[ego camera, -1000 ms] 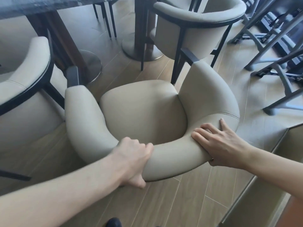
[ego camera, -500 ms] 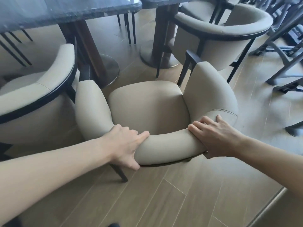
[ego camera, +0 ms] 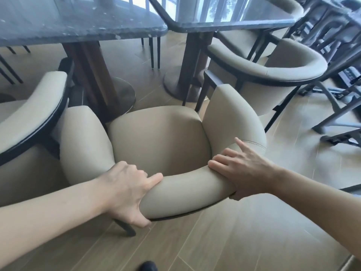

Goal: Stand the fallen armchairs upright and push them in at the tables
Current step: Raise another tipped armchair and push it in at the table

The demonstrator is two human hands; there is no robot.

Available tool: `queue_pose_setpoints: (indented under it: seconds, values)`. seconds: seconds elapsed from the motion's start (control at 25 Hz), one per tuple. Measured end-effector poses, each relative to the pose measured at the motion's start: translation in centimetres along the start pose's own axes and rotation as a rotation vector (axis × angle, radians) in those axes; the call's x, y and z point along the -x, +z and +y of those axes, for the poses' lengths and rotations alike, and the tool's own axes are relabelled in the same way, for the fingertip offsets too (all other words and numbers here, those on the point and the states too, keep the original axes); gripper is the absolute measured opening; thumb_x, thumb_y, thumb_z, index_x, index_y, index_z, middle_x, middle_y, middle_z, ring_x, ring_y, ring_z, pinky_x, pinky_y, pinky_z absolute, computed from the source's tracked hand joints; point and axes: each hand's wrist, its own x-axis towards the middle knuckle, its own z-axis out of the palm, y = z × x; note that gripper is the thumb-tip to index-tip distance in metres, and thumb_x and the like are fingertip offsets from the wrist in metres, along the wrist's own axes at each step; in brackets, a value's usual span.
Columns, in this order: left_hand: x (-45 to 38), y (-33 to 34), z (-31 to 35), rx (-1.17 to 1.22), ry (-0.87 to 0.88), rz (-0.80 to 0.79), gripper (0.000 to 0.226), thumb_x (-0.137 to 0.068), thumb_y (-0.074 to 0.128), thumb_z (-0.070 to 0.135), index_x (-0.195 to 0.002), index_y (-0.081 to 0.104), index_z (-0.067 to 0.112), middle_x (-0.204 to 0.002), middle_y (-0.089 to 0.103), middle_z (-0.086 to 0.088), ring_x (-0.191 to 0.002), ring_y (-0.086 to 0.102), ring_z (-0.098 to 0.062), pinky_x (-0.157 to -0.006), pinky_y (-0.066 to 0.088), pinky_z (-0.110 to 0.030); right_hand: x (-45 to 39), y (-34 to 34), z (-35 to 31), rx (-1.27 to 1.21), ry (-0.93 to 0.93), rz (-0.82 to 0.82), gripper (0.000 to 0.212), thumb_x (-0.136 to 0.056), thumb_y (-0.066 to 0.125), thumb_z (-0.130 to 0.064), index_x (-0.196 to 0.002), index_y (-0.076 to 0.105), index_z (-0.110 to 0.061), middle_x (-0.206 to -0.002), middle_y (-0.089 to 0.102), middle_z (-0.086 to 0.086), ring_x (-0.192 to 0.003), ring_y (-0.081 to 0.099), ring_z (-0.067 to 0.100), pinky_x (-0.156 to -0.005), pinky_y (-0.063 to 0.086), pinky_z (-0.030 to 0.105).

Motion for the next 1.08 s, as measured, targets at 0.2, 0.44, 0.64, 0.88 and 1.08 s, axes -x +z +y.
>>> queue_pose_setpoints:
  seconds: [0.2, 0.44, 0.64, 0.88, 1.08]
  values:
    - [-4.7, -1.1, -3.3, 0.045, -0.01, -0.033, 0.086, -0.051, 0.041, 0.098, -0.101, 0.027, 0.03, -0.081, 0.043, 0.009, -0.062, 0.052, -0.023, -0.051, 0.023, -0.033, -4.2, -0.1, 5.9, -0.07, -0.062, 0.02, 0.087, -0.056, 0.068, -0.061, -0.132, 0.039, -0.028, -0.121, 0.057, -0.01, -0.109, 0.058, 0.017, -0.088, 0.044, 0.039]
    - [-8.9, -2.5, -5.7, 0.033, -0.054, 0.005, 0.079, -0.052, 0.038, 0.095, -0.089, 0.01, 0.031, -0.079, 0.039, 0.01, -0.066, 0.055, -0.021, -0.047, 0.021, -0.031, -8.0, -0.3, 11.6, -0.109, -0.094, 0.051, 0.096, -0.053, 0.072, -0.066, -0.135, 0.035, -0.032, -0.125, 0.055, -0.014, -0.118, 0.055, 0.013, -0.098, 0.038, 0.038]
    - [-8.3, -1.7, -2.7, 0.2, -0.195, 0.146, 0.097, -0.061, 0.058, 0.079, -0.138, 0.039, 0.024, -0.136, 0.057, 0.006, -0.111, 0.063, -0.02, -0.094, 0.052, -0.038, -8.9, 0.8, 13.1, -0.194, -0.185, 0.094, 0.109, -0.051, 0.065, -0.078, -0.144, 0.032, -0.033, -0.152, 0.04, -0.013, -0.145, 0.035, 0.013, -0.118, 0.025, 0.048]
    - [-12.1, -2.4, 4.0, 0.21, -0.456, 0.307, 0.11, -0.053, 0.081, 0.071, -0.144, 0.053, 0.017, -0.148, 0.055, -0.007, -0.128, 0.06, -0.032, -0.108, 0.045, -0.054, -9.8, 0.3, 13.4, -0.164, -0.275, 0.085, 0.103, -0.053, 0.062, -0.084, -0.138, 0.033, -0.034, -0.123, 0.058, -0.012, -0.109, 0.06, 0.015, -0.096, 0.047, 0.037]
    - [-12.2, -1.6, 2.8, 0.091, -0.345, 0.472, 0.096, -0.056, 0.078, 0.07, -0.13, 0.067, 0.01, -0.115, 0.072, -0.002, -0.088, 0.071, -0.027, -0.075, 0.057, -0.04, -10.5, 0.3, 13.7, -0.129, -0.341, 0.153, 0.088, -0.05, 0.059, -0.082, -0.119, 0.039, -0.029, -0.097, 0.061, -0.009, -0.086, 0.065, 0.023, -0.068, 0.053, 0.037]
